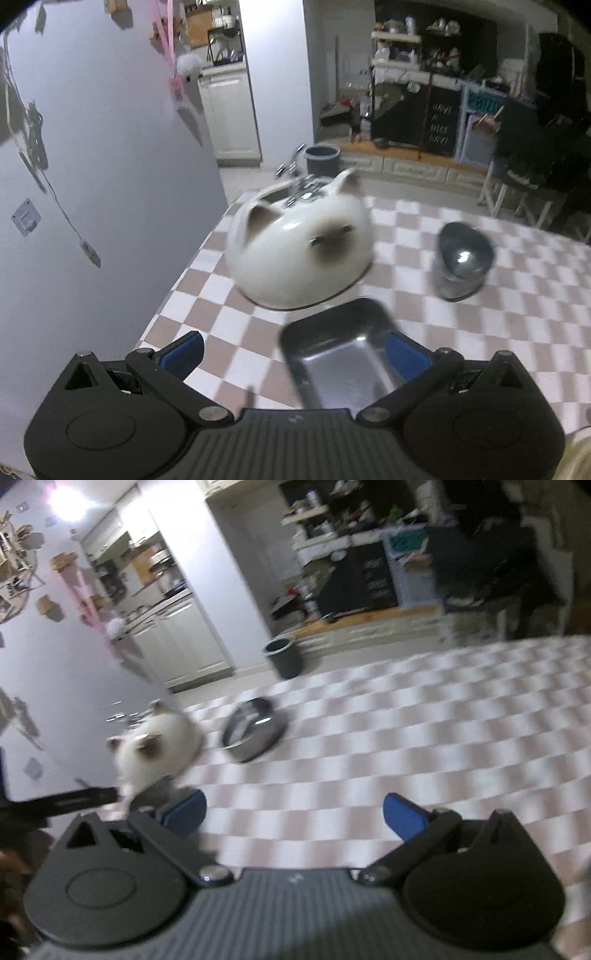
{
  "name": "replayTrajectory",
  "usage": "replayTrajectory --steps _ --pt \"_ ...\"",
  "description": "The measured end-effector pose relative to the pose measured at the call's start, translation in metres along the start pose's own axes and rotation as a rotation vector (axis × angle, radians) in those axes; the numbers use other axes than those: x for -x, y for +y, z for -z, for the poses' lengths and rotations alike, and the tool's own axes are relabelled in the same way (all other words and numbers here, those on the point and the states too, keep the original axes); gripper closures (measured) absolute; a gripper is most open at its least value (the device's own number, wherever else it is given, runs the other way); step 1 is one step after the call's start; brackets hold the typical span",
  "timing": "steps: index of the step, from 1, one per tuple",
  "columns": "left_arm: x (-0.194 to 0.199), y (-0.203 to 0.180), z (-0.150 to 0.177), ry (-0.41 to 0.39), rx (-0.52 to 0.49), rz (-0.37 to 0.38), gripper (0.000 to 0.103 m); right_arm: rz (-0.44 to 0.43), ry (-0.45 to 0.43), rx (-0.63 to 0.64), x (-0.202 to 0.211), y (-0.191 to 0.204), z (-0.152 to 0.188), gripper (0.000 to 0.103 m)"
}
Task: Organize plates and bowls
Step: 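Move both tools to the second steel rectangular pan near the cat dish, then close both tools on the rim of the second steel pan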
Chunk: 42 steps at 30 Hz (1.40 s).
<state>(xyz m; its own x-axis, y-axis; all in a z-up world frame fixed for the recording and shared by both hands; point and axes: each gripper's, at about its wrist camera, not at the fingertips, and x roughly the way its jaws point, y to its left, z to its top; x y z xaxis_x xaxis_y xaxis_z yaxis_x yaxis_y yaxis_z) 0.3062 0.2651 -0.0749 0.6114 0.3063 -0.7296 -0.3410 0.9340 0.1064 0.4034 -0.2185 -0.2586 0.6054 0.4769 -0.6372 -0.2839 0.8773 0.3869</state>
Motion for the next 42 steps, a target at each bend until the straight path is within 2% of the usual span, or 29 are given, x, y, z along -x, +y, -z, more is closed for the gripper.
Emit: replayTrajectory --steps 4,6,14,17,20,23,25,30,34,37,42 --pt "-0.032 0.012 -0.003 0.049 -0.054 -0.027 0.0 -0.019 0.091 -0.029 -0.046 0.034 0.011 0.0" --pt "-0.047 0.013 -0.003 0.065 -0.077 -0.038 0.0 -0.059 0.156 -0.063 -0.07 0.049 0.022 0.001" --pt "-0.082 0.016 -0.003 0.102 -0.095 -0.047 0.0 -0.082 0.328 -0.18 -0.132 0.081 0.051 0.022" --pt "-0.089 0.017 -0.003 0.106 -0.085 -0.065 0.0 -0.077 0.33 -0.147 -0.138 0.088 0.054 0.029" --pt "-0.09 0.024 -0.002 0.101 -0.078 -0.053 0.0 -0.085 0.314 -0.039 -0.135 0.093 0.055 0.036" --pt "-0.087 0.031 0.003 0.096 -0.074 -0.044 0.0 -0.05 0.273 0.067 -0.132 0.091 0.047 0.045" --pt "-0.081 0.037 0.009 0.084 -0.069 -0.041 0.0 -0.016 0.266 0.102 -0.137 0.084 0.037 0.061" --pt "-0.066 0.047 0.029 0.1 -0.029 0.045 0.0 -0.024 0.259 0.08 -0.145 0.061 0.013 0.067" --pt "-0.053 0.046 0.05 0.112 0.005 0.067 0.0 0.0 0.232 0.135 -0.152 0.067 0.008 0.074" --pt "-0.042 0.045 0.073 0.147 0.059 0.146 0.0 0.018 0.219 0.171 -0.167 0.075 0.003 0.078" --pt "-0.021 0.037 0.1 0.145 0.078 0.246 0.0 -0.07 0.259 0.183 -0.173 0.08 -0.006 0.077"
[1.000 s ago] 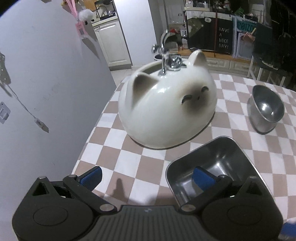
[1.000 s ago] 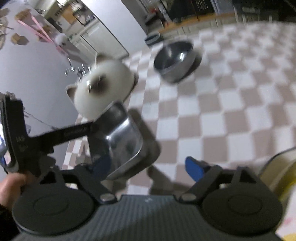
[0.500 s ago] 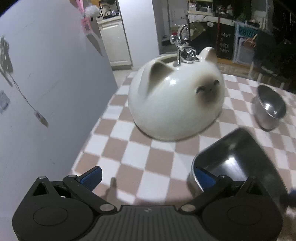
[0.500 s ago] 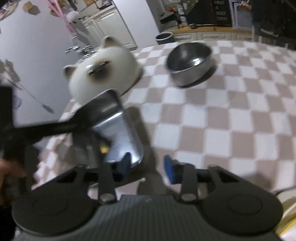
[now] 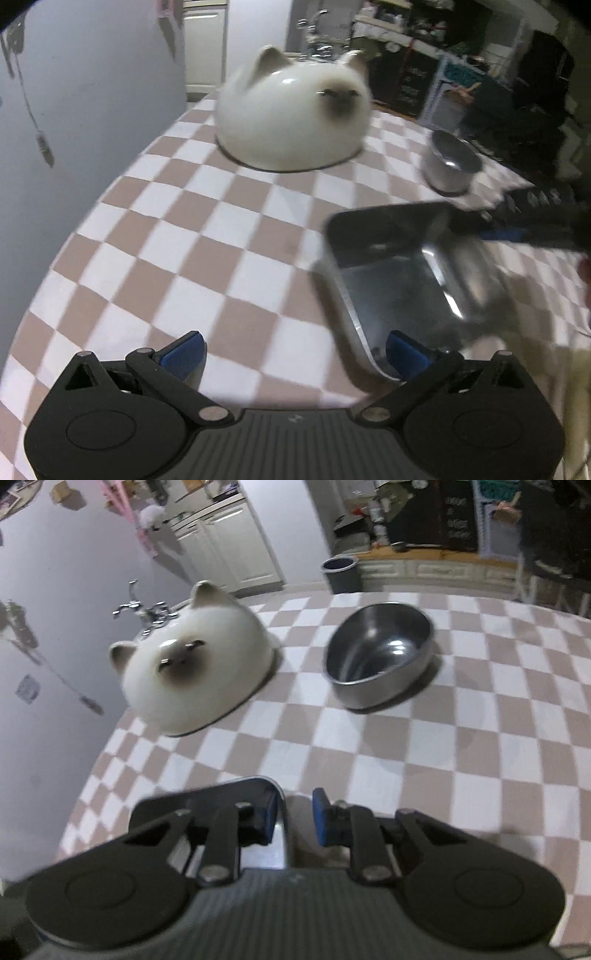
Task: Organize plates and bowls
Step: 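Close both tools on the rim of the second steel pan, then lift and carry the second steel pan with both tools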
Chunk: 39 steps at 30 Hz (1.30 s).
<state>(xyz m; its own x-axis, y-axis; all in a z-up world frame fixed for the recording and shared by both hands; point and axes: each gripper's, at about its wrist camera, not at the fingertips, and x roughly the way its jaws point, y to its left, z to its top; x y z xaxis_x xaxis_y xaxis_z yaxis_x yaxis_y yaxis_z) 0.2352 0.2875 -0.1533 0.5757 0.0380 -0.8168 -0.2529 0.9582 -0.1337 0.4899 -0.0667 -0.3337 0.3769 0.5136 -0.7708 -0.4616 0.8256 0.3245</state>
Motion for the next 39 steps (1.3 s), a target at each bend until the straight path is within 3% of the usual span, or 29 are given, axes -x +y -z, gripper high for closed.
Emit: replayTrajectory --steps 3,6,11,15,20,25,32,39 --pt "0.008 0.001 0.001 -0.028 0.03 0.057 0.002 -0.044 -0.001 0.01 0.01 -0.002 0.002 0.076" --pt "0.012 0.004 -0.004 -0.053 0.107 0.125 0.012 -0.066 0.01 0.017 0.015 -0.006 0.007 0.076" --pt "0.011 0.008 -0.01 -0.035 0.28 0.217 0.048 -0.093 0.044 0.039 0.014 -0.005 0.017 0.083" --pt "0.01 0.009 -0.008 0.004 0.358 0.226 0.062 -0.099 0.049 0.064 0.015 -0.002 0.02 0.086" --pt "0.012 0.01 -0.01 0.013 0.383 0.182 0.078 -0.09 0.074 0.096 0.014 -0.001 0.019 0.087" --pt "0.027 0.007 -0.013 -0.025 0.356 0.149 0.085 -0.108 0.078 0.122 0.029 -0.004 0.026 0.099" --pt "0.067 -0.024 -0.015 -0.083 0.268 0.175 0.088 -0.111 0.007 0.121 0.079 -0.014 0.036 0.099" --pt "0.116 -0.074 -0.013 -0.149 0.198 0.246 0.088 -0.108 -0.101 0.09 0.162 -0.035 0.047 0.099"
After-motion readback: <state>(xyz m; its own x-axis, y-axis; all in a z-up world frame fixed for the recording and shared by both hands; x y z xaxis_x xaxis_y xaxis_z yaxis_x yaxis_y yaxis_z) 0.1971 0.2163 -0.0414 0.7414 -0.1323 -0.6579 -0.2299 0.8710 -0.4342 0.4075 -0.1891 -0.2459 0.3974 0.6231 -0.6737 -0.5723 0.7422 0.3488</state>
